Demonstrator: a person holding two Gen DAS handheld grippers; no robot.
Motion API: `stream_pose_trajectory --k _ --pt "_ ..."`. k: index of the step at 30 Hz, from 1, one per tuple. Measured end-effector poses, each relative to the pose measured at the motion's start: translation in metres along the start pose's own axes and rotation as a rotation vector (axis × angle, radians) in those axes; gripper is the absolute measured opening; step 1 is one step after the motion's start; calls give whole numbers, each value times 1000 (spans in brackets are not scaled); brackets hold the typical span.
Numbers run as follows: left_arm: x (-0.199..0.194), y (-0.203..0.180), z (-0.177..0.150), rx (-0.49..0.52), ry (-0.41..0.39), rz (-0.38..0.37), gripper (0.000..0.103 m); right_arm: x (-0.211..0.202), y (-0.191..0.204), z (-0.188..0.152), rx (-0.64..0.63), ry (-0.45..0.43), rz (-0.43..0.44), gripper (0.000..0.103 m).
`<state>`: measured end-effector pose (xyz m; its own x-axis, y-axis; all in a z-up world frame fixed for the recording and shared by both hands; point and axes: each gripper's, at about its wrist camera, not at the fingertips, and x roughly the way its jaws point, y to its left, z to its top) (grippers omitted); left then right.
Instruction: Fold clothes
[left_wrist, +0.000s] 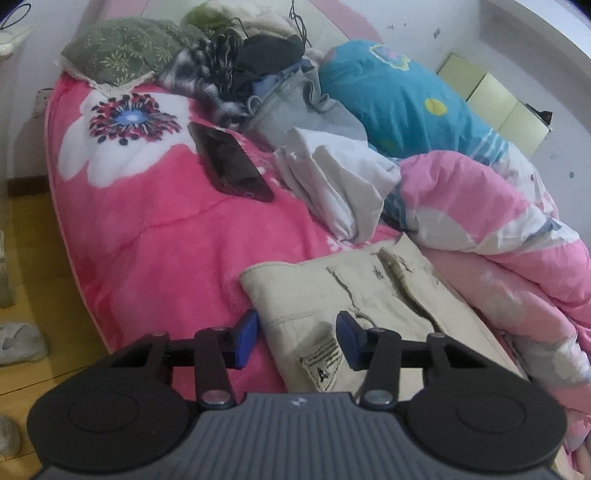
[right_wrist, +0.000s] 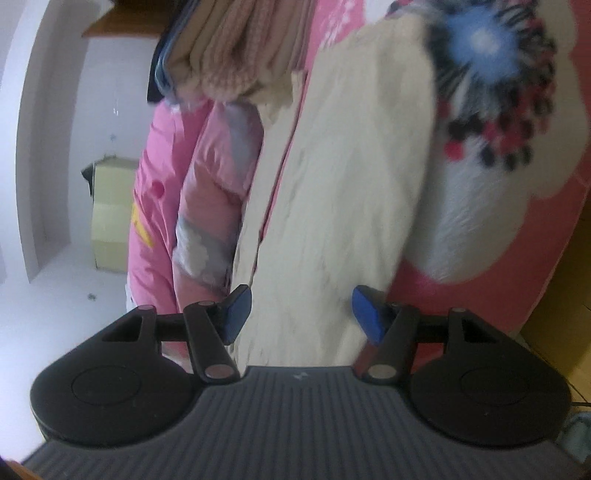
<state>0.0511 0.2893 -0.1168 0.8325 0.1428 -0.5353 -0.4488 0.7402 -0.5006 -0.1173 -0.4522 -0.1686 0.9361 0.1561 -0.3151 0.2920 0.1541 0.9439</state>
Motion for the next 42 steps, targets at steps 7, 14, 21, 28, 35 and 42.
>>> stream_pose_trajectory --k 7,14,21,28,35,42 --pt "4 2 5 -53 9 -56 46 1 -19 1 30 -5 -31 62" --pt "9 22 6 -168 66 -109 44 3 -25 -7 41 14 94 52" --pt "3 40 2 -243 48 -155 48 8 -34 -11 82 0 79 39" --pt "13 45 6 -327 65 -257 51 11 -27 -16 69 13 131 37" --pt "25 30 8 -259 83 -226 45 21 -29 -19 66 31 118 26" --pt "28 -3 12 -143 82 -100 10 45 0 -20 -81 48 36 1"
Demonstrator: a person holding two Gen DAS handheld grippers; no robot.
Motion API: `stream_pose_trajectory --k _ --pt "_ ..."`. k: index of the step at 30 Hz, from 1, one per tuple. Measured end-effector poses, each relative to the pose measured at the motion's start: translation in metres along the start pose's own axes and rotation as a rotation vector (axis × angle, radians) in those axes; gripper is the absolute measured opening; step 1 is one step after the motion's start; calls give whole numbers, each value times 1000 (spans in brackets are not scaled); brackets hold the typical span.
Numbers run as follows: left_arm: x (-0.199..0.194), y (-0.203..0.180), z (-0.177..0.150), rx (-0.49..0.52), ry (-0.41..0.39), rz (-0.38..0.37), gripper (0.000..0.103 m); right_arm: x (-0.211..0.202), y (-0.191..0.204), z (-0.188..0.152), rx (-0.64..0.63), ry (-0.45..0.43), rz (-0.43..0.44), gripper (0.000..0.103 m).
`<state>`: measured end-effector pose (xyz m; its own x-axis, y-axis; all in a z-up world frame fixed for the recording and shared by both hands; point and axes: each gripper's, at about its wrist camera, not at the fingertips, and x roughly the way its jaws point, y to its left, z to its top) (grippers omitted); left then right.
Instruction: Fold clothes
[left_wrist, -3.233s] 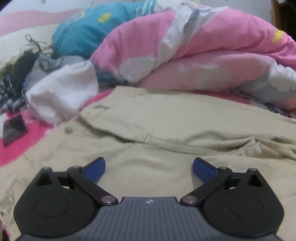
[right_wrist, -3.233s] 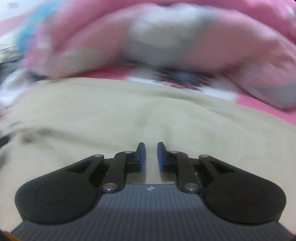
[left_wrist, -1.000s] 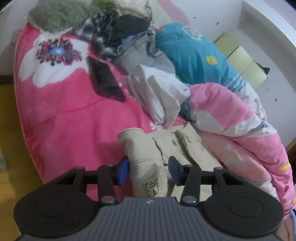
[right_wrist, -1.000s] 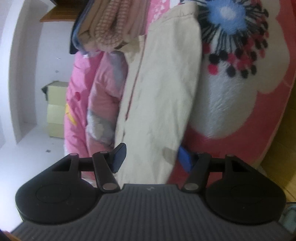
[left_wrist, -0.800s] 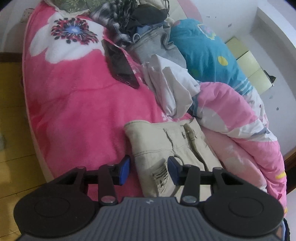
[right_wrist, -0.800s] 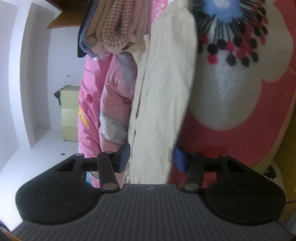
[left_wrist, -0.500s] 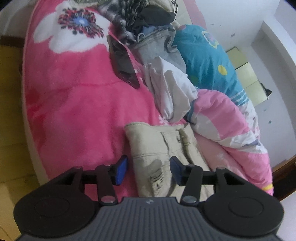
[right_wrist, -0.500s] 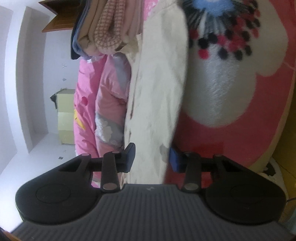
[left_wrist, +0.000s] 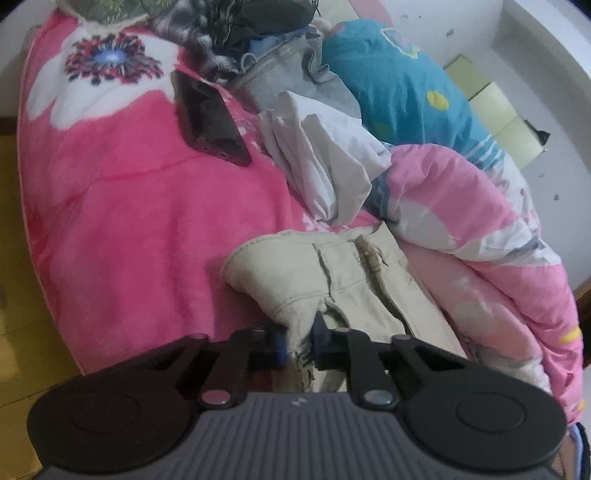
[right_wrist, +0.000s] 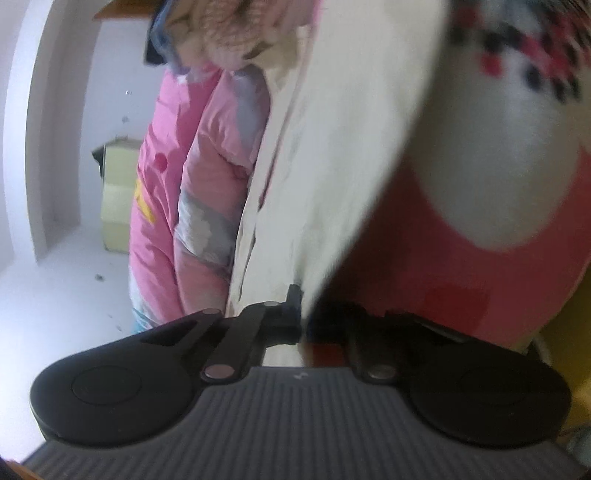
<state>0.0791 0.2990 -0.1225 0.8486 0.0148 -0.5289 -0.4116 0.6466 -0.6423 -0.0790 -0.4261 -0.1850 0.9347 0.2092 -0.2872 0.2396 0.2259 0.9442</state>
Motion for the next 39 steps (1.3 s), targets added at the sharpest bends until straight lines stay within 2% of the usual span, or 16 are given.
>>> stream_pose_trajectory --k 2,9,14,20,25,28,29,31,32,33,34,36,39 --pt "-7 -7 3 -4 -12 16 9 -6 12 2 -20 -19 19 1" --pt "-45 -25 18 -21 -31 -12 6 -29 40 11 -56 -52 86 1" --pt "-74 -22 14 -15 -26 -5 6 -55 41 11 -56 -60 107 1" --pt "-101 4 -4 -25 1 19 6 -97 33 0 -76 -67 56 1" --pt "-108 22 -17 0 17 22 6 -115 19 -8 -104 -64 13 1" --pt "-104 28 -23 35 26 27 8 -108 10 -8 -148 -30 -32 2" --pt "-103 29 -24 53 29 31 11 -106 6 -7 -147 -12 -59 5" --pt "-104 35 -25 75 32 48 24 -103 -3 -5 -145 22 -118 7" --pt "-106 38 -24 84 33 58 28 -106 -8 -3 -144 24 -160 13" --pt "-109 41 -24 93 28 72 36 -112 -10 0 -148 13 -198 21" --pt "-115 45 -22 99 14 90 38 -119 -13 4 -152 2 -235 25" --pt "-129 50 -17 124 -41 149 39 -136 -14 11 -175 -47 -313 27" --pt "-143 47 -5 167 -117 205 39 -164 -6 26 -239 -174 -409 27"
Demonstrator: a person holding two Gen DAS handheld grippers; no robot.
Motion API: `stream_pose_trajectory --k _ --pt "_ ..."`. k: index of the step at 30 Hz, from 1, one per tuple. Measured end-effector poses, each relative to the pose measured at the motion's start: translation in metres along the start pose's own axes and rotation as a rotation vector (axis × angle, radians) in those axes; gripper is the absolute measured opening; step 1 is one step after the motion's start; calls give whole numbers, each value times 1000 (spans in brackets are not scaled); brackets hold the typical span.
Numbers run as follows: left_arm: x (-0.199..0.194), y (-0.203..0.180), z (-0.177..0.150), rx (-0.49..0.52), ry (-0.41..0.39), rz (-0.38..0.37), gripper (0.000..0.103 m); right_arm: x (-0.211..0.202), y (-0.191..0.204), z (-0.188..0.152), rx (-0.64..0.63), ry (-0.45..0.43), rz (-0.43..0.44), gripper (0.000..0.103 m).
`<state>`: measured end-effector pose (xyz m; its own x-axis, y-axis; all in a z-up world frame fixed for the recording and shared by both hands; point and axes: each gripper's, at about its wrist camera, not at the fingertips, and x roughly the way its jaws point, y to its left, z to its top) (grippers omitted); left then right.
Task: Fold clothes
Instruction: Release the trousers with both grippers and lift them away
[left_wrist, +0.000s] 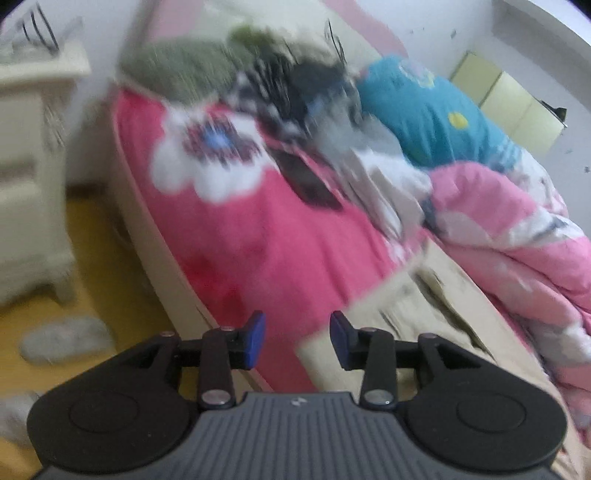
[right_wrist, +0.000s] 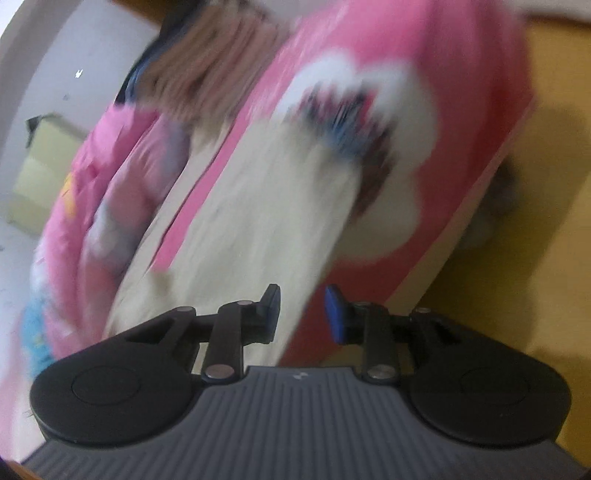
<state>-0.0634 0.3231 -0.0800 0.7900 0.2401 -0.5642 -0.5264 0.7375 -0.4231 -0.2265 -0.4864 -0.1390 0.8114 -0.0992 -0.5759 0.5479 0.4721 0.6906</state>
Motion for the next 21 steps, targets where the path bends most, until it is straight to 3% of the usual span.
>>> stream_pose_trajectory --k 4,8,10,14,17,21 --pt "1 -39 7 111 -40 -47 48 -5 20 30 -106 -110 -49 28" --pt "27 -102 -12 242 14 -136 52 16 57 56 -280 -187 -33 45" --pt "42 -131 -26 300 44 -164 53 33 67 70 -368 -198 -30 46" --pt "70 -170 -53 388 80 -175 53 68 84 90 -515 -166 -50 47" --pt "83 -185 -68 444 77 -141 53 95 87 98 -590 -122 -88 46" --pt "88 -189 -75 472 72 -104 53 101 89 94 -641 -84 -37 34"
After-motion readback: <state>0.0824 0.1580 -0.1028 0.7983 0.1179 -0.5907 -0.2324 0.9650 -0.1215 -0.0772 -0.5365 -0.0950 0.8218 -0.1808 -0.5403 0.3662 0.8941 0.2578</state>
